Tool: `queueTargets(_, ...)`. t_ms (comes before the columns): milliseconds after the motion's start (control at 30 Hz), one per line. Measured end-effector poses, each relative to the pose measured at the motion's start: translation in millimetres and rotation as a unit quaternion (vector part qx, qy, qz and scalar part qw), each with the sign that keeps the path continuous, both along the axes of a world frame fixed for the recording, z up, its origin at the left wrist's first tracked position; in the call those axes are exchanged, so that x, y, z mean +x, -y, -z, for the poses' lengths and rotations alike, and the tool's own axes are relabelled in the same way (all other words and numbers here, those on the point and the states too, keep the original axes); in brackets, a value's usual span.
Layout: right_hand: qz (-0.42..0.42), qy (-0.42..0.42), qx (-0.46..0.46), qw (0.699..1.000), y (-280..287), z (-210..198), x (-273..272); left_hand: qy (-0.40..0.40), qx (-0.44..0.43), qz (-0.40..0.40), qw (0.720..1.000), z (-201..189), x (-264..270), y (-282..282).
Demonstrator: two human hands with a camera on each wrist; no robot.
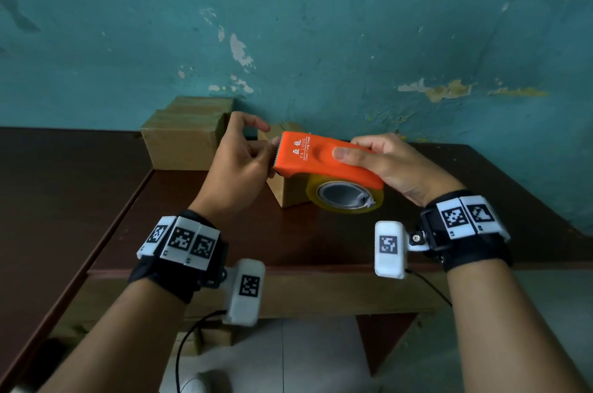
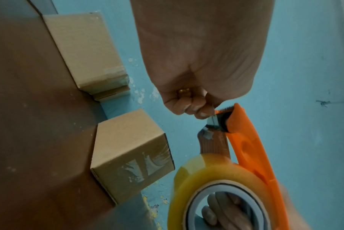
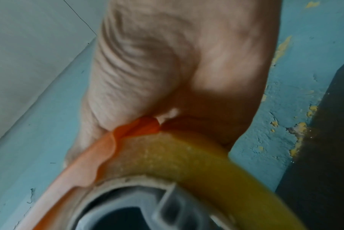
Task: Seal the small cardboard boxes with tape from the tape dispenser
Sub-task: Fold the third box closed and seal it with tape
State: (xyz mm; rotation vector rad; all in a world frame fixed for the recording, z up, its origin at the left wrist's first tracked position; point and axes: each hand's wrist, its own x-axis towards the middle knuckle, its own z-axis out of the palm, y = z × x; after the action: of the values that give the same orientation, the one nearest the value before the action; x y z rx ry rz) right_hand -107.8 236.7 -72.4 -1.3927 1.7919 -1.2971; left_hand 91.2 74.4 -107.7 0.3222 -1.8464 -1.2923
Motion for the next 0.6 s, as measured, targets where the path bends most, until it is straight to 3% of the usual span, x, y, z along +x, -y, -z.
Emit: queueTargets(600, 0.003, 0.015, -0.001, 1.0, 0, 3, -29, -0.01, -0.006, -0.043, 0.999, 10, 0, 13)
